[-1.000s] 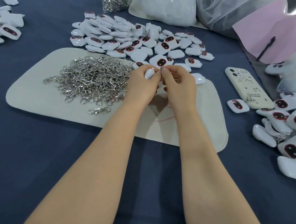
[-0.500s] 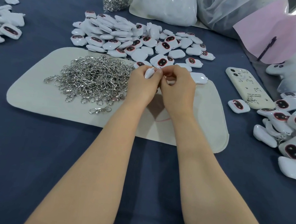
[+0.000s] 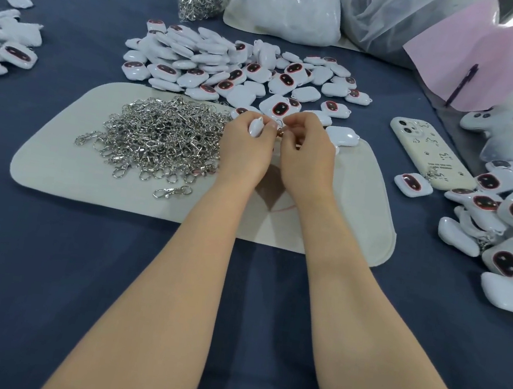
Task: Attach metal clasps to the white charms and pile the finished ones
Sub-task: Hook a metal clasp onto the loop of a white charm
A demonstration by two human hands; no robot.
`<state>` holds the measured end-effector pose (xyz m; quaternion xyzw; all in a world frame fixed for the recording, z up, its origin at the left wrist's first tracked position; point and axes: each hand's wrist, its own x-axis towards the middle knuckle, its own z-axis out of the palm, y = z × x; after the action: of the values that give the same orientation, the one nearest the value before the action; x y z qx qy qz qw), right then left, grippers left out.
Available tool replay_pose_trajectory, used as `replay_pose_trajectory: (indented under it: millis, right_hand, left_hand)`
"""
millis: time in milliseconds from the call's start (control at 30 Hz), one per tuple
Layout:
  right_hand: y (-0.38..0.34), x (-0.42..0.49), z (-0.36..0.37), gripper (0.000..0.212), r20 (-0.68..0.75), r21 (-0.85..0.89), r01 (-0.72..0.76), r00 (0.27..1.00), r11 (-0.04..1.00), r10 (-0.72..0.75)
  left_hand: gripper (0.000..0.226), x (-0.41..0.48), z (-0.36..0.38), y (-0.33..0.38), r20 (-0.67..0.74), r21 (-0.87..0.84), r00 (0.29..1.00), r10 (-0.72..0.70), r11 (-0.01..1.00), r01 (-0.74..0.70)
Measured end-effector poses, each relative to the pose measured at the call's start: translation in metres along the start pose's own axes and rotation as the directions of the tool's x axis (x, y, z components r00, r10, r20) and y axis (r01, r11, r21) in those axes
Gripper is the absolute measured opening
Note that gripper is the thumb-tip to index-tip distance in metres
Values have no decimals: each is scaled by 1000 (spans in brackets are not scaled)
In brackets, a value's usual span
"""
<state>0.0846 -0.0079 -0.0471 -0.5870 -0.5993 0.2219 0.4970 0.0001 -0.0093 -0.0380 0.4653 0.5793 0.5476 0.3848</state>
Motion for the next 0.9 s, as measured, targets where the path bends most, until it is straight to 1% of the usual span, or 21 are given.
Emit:
replay_pose_trajectory:
  millis: [133,233,500,633,733,800,900]
  right_hand:
    - [-3,-2,0,17,-21,27,27,999,999,-27]
    - [-3,-3,0,13,-29,23,28,999,999,-27]
    - [-2,-3,-1,12,-38,37,20,999,999,-19]
    - [-1,-1,-1,9,-30,55,5,1000,998,-3]
    - [0,-1,1,11,12,75,-25,1000,997,24]
    - [1,-1,2,12,32,84,-42,999,996,40]
    - [1,0,1,12,15,119,-58,998,991,56]
  left_hand:
    - [7,-1,-1,-1,13,11,1000,17,1000,-18]
    - [7,-1,-1,-1,11,51,999,46,998,-46]
    - [6,-1,1,-2,6,57,998,58,997,-58]
    - [14,0,0,-2,15,54,998,60,997,-61]
    - [10,0,-1,-3,21,63,997,68,996,-69]
    - [15,1,-1,-4,22,41,999,49,998,-50]
    - [19,2,-1,-3,27,10,999,28,1000,-29]
